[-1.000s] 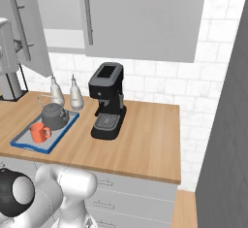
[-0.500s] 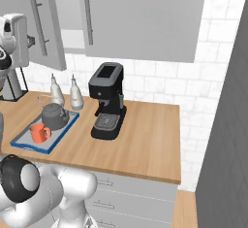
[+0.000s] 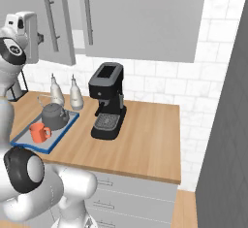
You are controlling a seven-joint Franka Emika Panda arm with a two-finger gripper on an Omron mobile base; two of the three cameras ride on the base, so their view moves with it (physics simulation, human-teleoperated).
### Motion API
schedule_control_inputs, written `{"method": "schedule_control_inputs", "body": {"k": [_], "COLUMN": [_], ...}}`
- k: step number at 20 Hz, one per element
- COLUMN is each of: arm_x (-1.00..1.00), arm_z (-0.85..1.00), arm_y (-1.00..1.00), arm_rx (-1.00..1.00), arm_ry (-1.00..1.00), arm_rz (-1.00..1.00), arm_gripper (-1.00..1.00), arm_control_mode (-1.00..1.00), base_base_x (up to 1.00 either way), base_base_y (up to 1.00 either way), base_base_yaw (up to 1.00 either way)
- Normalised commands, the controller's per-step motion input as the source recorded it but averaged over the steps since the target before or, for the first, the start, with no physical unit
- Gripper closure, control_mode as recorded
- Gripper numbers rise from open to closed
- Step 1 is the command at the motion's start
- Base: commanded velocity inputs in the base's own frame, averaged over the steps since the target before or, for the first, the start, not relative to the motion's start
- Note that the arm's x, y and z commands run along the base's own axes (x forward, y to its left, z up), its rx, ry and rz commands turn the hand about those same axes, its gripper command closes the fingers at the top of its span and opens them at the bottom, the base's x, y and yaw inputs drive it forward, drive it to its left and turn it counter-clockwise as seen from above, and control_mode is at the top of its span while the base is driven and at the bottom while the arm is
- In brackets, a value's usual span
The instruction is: Pick the kettle from the counter and place it on the tray. Then pick the mug from the cabinet and place it on the tray. Then close the cabinet doors.
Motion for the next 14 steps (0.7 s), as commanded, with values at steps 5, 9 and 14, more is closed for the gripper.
{"method": "schedule_control_inputs", "body": {"k": [5, 9, 14], "arm_x": [0.45, 0.48, 0.48], "arm_z": [-0.04, -0.06, -0.06], "arm_y": [-0.39, -0.36, -0.35], "arm_rx": [0.0, 0.0, 0.0], "arm_ry": [0.0, 0.0, 0.0], "arm_rz": [0.05, 0.05, 0.05], "arm_gripper": [1.0, 1.0, 1.0], "arm_control_mode": [-1.0, -1.0, -1.0], "base_base_x": [0.0, 0.0, 0.0], "base_base_y": [0.0, 0.0, 0.0], "base_base_yaw": [0.0, 0.0, 0.0]}}
